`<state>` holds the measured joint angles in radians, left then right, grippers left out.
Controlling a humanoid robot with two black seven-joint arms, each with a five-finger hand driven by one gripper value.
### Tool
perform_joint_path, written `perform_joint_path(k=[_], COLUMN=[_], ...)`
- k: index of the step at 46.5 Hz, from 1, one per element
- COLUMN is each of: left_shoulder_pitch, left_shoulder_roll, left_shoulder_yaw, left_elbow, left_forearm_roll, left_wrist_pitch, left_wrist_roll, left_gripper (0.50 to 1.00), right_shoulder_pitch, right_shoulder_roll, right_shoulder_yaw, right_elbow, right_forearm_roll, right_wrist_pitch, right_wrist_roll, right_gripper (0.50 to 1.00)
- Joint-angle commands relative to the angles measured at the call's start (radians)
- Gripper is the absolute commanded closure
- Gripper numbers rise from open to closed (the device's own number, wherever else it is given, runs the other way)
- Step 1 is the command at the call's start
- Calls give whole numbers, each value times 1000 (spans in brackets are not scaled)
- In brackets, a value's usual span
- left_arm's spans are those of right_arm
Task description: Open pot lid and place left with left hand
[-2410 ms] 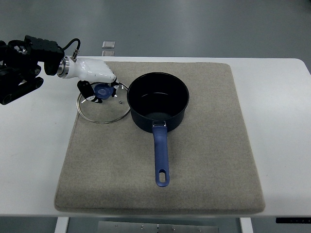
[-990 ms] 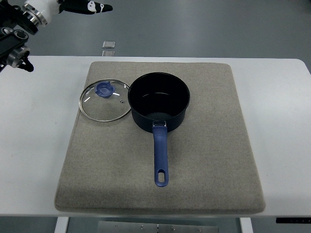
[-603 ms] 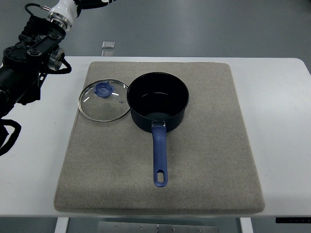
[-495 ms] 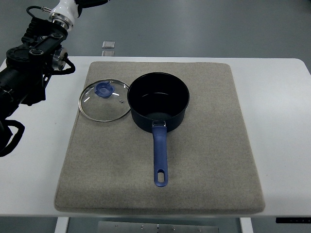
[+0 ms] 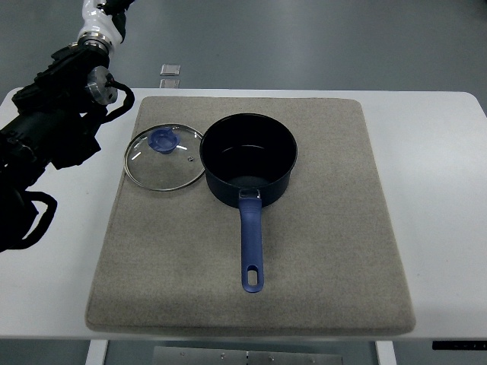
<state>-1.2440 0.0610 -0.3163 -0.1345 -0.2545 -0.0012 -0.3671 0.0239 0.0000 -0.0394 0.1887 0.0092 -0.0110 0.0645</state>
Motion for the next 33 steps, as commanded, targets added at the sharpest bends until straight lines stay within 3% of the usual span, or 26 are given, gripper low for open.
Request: perform_joint_path(k=[1,13,22,29,33], left_shoulder_pitch=[24,58,104,123,133], left_shoulder_roll=[-17,-33,-32,-32,-33], left_shoulder_yaw=[-20,-62,-205,-207,-210], left_elbow=[9,6,12,12,10], left_forearm_roll=[0,-3,4,6,6], left_wrist_pitch=[9,7,-69,-72,-72], left_wrist_roll=[39,42,36,19,14], left_gripper=[707,699,694,587,581], right_shoulder_pitch=[1,1,1,1,1], right_shoulder_roll=[0,0,0,0,0], right_shoulder_yaw=[1,1,1,0,0], right_elbow=[0,0,0,0,0], right_forearm_roll=[0,0,0,0,0], right_wrist_pitch=[0,0,0,0,0], right_wrist_roll=[0,0,0,0,0], right_gripper=[583,583,583,583,583])
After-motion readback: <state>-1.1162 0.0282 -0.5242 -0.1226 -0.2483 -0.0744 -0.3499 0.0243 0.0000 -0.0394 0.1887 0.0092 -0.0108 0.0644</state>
